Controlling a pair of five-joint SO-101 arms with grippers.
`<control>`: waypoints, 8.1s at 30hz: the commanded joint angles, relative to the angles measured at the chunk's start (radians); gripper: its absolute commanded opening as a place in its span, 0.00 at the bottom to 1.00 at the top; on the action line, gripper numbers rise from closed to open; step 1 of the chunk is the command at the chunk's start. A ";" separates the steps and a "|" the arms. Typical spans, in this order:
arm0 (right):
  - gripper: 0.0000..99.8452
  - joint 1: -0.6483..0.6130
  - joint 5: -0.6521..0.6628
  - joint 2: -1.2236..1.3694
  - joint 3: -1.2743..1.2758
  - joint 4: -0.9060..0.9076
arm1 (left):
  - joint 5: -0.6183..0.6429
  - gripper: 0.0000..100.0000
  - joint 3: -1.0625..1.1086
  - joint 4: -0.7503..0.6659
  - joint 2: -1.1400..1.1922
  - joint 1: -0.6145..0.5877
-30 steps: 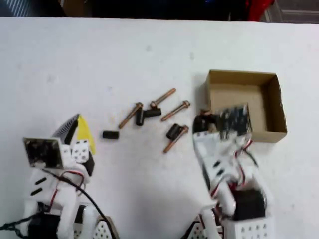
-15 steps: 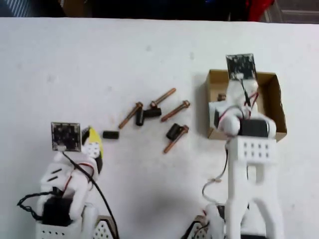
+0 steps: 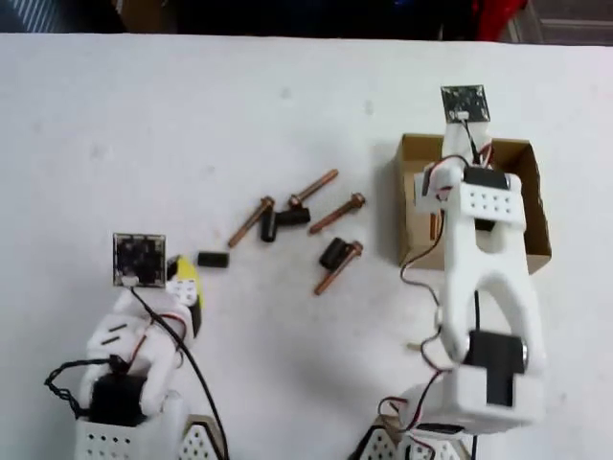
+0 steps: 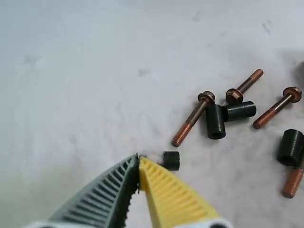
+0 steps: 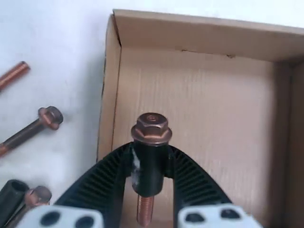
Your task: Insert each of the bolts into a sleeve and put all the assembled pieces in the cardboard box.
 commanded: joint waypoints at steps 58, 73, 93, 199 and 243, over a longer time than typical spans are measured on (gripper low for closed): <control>0.04 -0.386 0.005 -0.529 -0.367 0.642 | -0.008 0.02 0.087 -0.103 -0.008 -0.004; 0.04 -0.479 0.012 -0.547 0.167 0.302 | -0.008 0.02 0.091 -0.101 -0.008 -0.005; 0.19 -0.461 -0.338 -0.536 0.470 -0.061 | -0.008 0.02 0.091 -0.101 -0.008 -0.087; 0.16 -0.611 -0.152 -0.374 0.241 0.084 | -0.008 0.02 0.118 -0.087 -0.008 -0.087; 0.07 -0.699 -0.428 0.278 -0.242 0.004 | -0.008 0.02 0.158 -0.144 -0.008 -0.087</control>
